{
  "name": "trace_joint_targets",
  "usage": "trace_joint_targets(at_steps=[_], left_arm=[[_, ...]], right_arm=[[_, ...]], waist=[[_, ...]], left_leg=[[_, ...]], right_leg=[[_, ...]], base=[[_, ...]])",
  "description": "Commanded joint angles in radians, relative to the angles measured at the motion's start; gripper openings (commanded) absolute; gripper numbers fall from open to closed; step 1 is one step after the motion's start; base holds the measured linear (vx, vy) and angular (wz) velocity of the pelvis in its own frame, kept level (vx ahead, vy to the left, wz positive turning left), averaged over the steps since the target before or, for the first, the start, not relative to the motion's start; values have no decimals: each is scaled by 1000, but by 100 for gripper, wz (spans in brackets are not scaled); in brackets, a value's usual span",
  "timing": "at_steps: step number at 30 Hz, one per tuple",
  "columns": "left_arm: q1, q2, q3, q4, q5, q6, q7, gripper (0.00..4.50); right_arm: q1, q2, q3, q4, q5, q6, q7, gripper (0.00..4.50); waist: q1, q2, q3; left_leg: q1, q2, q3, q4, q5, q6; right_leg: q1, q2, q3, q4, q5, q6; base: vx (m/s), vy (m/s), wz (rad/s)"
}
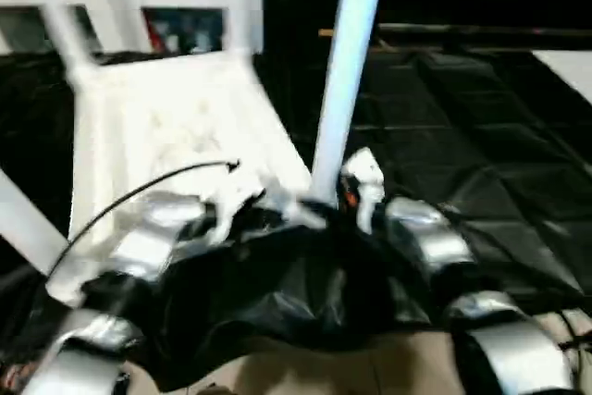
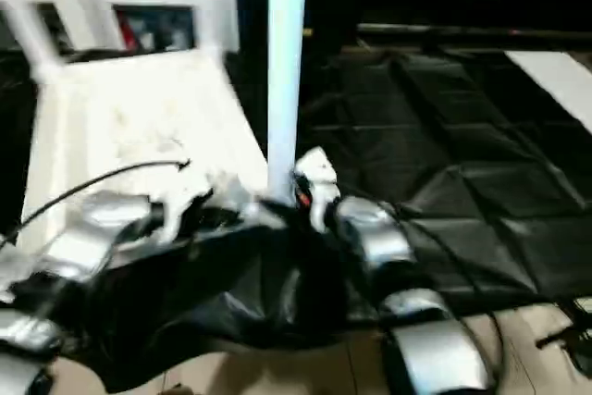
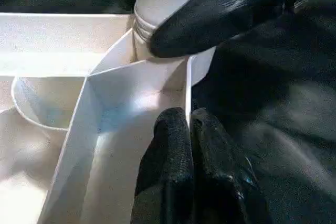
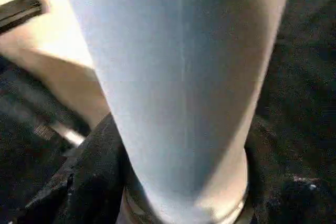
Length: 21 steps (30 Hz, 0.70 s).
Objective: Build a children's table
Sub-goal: Rotate leg to tighten
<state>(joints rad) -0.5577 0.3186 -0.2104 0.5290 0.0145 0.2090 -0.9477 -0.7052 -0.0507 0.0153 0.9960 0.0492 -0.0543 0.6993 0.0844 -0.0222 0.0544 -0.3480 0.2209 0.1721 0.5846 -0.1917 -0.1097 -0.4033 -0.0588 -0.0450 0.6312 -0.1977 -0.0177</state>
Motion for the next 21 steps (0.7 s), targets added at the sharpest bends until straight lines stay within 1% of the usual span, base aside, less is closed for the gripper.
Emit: trace_joint_targets(at_steps=[1,2,3,4,5,6,7,8,9,10,12,13,14,15,16,17,18,19,20,21], left_arm=[[-52,-68,24,12,-13,0,114,0],[-70,-96,26,33,0,1,168,0],[-72,-99,27,35,2,2,174,0],[-81,-112,25,48,8,0,193,0],[-85,-118,24,53,11,0,201,0],[-85,-124,17,56,16,-9,199,0],[-80,-126,8,52,18,-17,180,0],[-77,-126,4,49,18,-19,169,0],[-72,-123,-2,41,15,-20,149,0],[-64,-111,-9,31,13,-23,123,0],[-52,-94,-18,20,8,-34,90,0],[-46,-87,-18,14,2,-36,74,0],[-39,-77,-19,6,-6,-33,53,0],[-37,-75,-20,4,-7,-33,49,0],[-29,-63,-24,-6,-14,-41,21,0],[-19,-48,-26,-19,-21,-41,-6,0],[-11,-35,-27,-28,-26,-52,-31,0],[5,-8,-28,-45,-40,-65,-87,0],[8,-3,-28,-48,-42,-67,-97,0],[12,4,-28,-54,-47,-69,-114,0]], right_arm=[[-12,71,15,57,1,32,-108,264],[-26,96,11,75,-18,33,-202,264],[-28,98,11,77,-21,33,-212,264],[-38,111,11,87,-31,41,-264,264],[-43,117,11,92,-35,46,-285,264],[-47,129,4,94,-27,36,-281,264],[-50,141,-4,92,-12,20,-252,264],[-51,144,-7,90,-6,12,-233,264],[-51,146,-4,88,-7,-2,-202,299],[-51,142,-8,81,3,-2,-168,299],[-50,133,-13,72,18,3,-120,337],[-49,125,-8,66,21,5,-94,340],[-44,111,9,56,17,4,-60,340],[-44,108,12,54,16,4,-54,349],[-36,93,29,40,9,0,-17,363],[-25,75,45,23,5,-4,32,363],[-14,57,59,4,4,-7,85,378],[7,18,80,-37,8,4,200,378],[10,12,83,-43,9,6,220,378],[16,1,88,-55,10,9,253,378]], waist=[[-2,5,-61],[-2,6,-60],[-2,6,-60],[-2,5,-62],[0,5,-64],[-1,6,-64],[-1,5,-65],[-1,6,-66],[0,6,-66],[-1,3,-65],[-1,6,-64],[-3,5,-62],[-4,5,-63],[-4,6,-63],[-4,6,-62],[-5,6,-63],[-6,6,-64],[-7,7,-64],[-5,6,-65],[-4,7,-66]], left_leg=[[7,7,3,-70,-195,-11],[2,8,3,-71,-178,-10],[2,8,3,-71,-178,-10],[0,6,3,-70,-164,-13],[1,6,4,-70,-161,-11],[-3,6,3,-69,-147,-5],[-4,6,4,-68,-144,2],[-5,6,4,-67,-139,8],[-5,6,5,-67,-136,11],[-4,6,6,-67,-136,17],[-3,7,6,-67,-154,24],[-4,7,5,-69,-159,25],[-4,8,5,-68,-163,27],[-4,8,5,-69,-165,28],[-4,9,4,-69,-158,28],[-4,8,5,-68,-157,30],[-6,10,5,-68,-150,35],[-5,10,5,-66,-143,44],[-4,10,6,-65,-140,51],[-4,12,6,-63,-133,56]], right_leg=[[44,-72,45,-89,-272,-184],[43,-69,44,-86,-237,-187],[43,-69,44,-86,-237,-187],[46,-69,43,-82,-209,-187],[46,-69,43,-82,-194,-188],[48,-68,43,-78,-156,-192],[49,-68,43,-75,-127,-197],[51,-68,43,-73,-103,-204],[51,-67,43,-72,-93,-207],[51,-67,42,-72,-84,-212],[51,-69,43,-75,-103,-216],[51,-69,43,-75,-116,-216],[52,-69,43,-75,-118,-217],[52,-69,43,-76,-118,-218],[53,-70,43,-75,-112,-221],[53,-69,43,-75,-109,-222],[54,-70,42,-72,-93,-227],[55,-68,42,-71,-66,-236],[57,-67,42,-70,-53,-239],[57,-67,41,-66,-36,-244]], base=[[0,0,0],[0,0,0],[0,0,0],[0,0,0],[0,0,0],[0,0,0],[0,0,0],[0,0,0],[0,0,0],[0,0,0],[0,0,0],[0,0,0],[0,0,0],[0,0,0],[0,0,0],[0,0,0],[0,0,0],[0,0,0],[0,0,0],[0,0,0]])
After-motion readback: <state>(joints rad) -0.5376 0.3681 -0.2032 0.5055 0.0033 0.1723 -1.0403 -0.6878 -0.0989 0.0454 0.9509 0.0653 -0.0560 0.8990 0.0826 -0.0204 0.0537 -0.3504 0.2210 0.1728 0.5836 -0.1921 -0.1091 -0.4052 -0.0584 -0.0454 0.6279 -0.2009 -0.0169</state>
